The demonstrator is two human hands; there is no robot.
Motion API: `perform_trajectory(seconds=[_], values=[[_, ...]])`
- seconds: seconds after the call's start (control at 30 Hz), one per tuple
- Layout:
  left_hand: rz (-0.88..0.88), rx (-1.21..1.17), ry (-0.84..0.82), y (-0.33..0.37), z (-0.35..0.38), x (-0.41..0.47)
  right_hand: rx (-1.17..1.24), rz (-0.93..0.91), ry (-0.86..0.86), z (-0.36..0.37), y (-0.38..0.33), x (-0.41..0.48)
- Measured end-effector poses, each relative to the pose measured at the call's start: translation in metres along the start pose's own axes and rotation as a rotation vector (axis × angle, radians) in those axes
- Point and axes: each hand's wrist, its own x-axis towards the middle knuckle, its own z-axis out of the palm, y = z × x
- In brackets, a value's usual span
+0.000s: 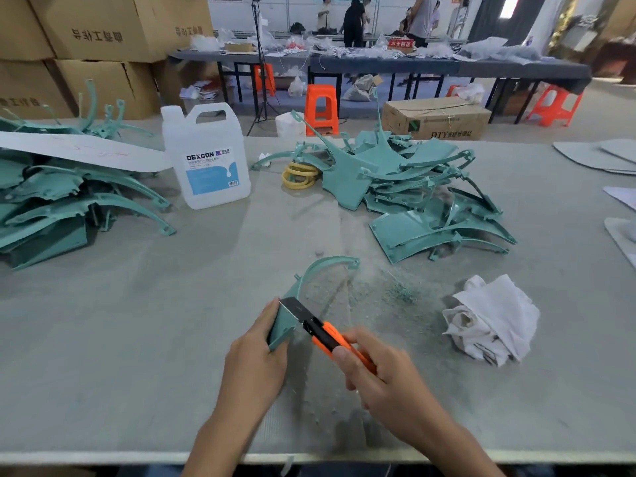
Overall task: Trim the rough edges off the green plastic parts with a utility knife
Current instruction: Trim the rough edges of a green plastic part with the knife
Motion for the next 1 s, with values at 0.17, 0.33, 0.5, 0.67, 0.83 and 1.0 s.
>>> perform_trajectory(seconds=[0.17,0.33,0.5,0.67,0.83,1.0], values=[[-0.033,-0.014,0.031,0.002,0.002,-0.001,-0.222,-0.04,-0.037,0.001,0.0,0.0],[-0.029,-0.055,0.029,0.001,0.0,0.003,-0.199,-0.08,0.026,0.003,-0.009,0.011],[-0.017,-0.052,0.021,0.0,0.0,0.002,-0.111,-0.048,0.052,-0.002,-0.006,0.015],[-0.015,-0.037,0.014,0.0,0.001,0.001,-0.105,-0.034,0.005,-0.002,-0.003,0.015],[-0.025,-0.036,0.013,0.0,0.001,0.002,-0.074,-0.043,-0.018,-0.003,0.001,0.016],[-0.027,-0.044,0.013,0.0,0.0,0.002,-0.07,-0.061,-0.004,0.001,0.004,0.016]])
